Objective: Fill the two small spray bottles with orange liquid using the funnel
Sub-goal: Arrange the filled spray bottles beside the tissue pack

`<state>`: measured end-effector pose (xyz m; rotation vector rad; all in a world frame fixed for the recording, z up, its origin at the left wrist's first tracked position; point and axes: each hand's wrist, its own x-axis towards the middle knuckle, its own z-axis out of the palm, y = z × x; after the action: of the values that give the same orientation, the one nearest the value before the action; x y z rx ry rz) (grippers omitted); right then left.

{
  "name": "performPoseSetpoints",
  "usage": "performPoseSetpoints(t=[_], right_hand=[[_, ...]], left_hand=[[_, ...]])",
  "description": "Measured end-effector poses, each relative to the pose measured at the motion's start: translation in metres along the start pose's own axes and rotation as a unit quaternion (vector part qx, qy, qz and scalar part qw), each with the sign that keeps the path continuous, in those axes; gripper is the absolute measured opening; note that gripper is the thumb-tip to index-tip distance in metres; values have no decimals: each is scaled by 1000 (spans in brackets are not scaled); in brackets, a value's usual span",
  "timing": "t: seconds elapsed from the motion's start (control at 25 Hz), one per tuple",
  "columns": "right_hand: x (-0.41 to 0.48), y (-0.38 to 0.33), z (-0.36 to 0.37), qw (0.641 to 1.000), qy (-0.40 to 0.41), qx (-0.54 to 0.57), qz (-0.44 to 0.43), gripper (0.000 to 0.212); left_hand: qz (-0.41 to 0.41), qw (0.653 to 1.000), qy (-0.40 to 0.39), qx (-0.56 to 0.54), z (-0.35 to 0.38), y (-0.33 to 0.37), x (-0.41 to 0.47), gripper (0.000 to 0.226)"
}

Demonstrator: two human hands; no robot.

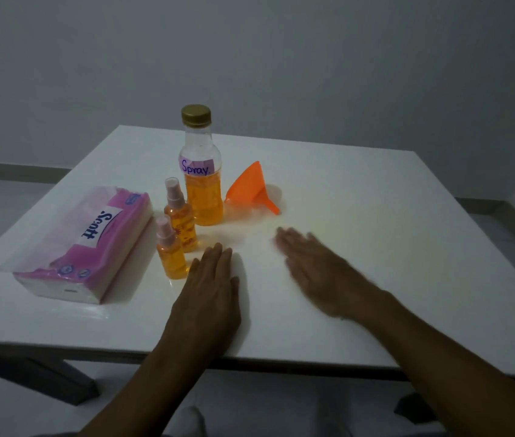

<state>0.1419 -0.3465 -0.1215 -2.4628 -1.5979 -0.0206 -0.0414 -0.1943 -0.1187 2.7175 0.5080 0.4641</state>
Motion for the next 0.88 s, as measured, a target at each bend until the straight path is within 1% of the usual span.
performPoseSetpoints(t=[0.04, 0.12, 0.16, 0.2, 0.24, 0.28, 0.32, 0.36, 0.4, 0.48, 0.52, 0.6, 0.68, 0.72, 0.76, 0.84, 0.88], right_hand=[[-7, 26, -4, 999, 15, -13, 45, 63], [-16, 69, -15, 981, -11, -51, 185, 57], [-15, 80, -20, 967, -21, -52, 248, 55], [-11, 82, -20, 954, -12, -51, 294, 54], [-4, 74, -18, 948, 0, -43, 317, 54], [2, 57, -15, 951, 10, -23, 309, 58], [7, 35, -8, 963, 18, 6, 267, 66], [9, 7, 0, 980, 20, 24, 196, 72], [5, -20, 6, 992, 3, 29, 119, 70], [-11, -50, 0, 998, -47, 22, 18, 59], [-20, -46, -6, 998, -55, 17, -4, 58], [-37, -15, -15, 999, -45, -19, 6, 63], [-56, 38, -23, 995, -35, -62, 76, 73], [-66, 67, -31, 987, -37, -81, 133, 73], [-75, 93, -40, 973, -44, -98, 202, 70], [-80, 134, -53, 930, -60, -119, 343, 57], [-72, 146, -54, 908, -60, -127, 395, 52]], left_hand=[[7, 1000, -4, 10, 3, -1, 0, 57], [19, 999, 1, 33, 10, -2, 2, 58], [19, 999, -4, 44, 10, -3, 3, 58], [15, 999, -7, 47, 11, -3, 3, 57], [16, 999, -8, 45, 11, -2, 4, 57], [17, 999, -8, 44, 11, 0, 5, 58], [18, 999, -10, 47, 11, 1, 6, 59], [18, 998, -18, 53, 10, 1, 7, 61], [17, 998, -29, 57, 9, 2, 7, 62], [7, 996, -49, 69, 7, 3, 10, 64], [10, 996, -54, 72, 7, 4, 12, 65], [29, 996, -61, 56, 7, 8, 20, 65], [57, 996, -65, 29, 10, 11, 29, 65], [67, 995, -65, 21, 14, 12, 33, 64], [75, 995, -61, 19, 16, 12, 35, 64], [81, 996, -44, 19, 21, 13, 37, 68], [80, 996, -36, 17, 23, 14, 38, 69]])
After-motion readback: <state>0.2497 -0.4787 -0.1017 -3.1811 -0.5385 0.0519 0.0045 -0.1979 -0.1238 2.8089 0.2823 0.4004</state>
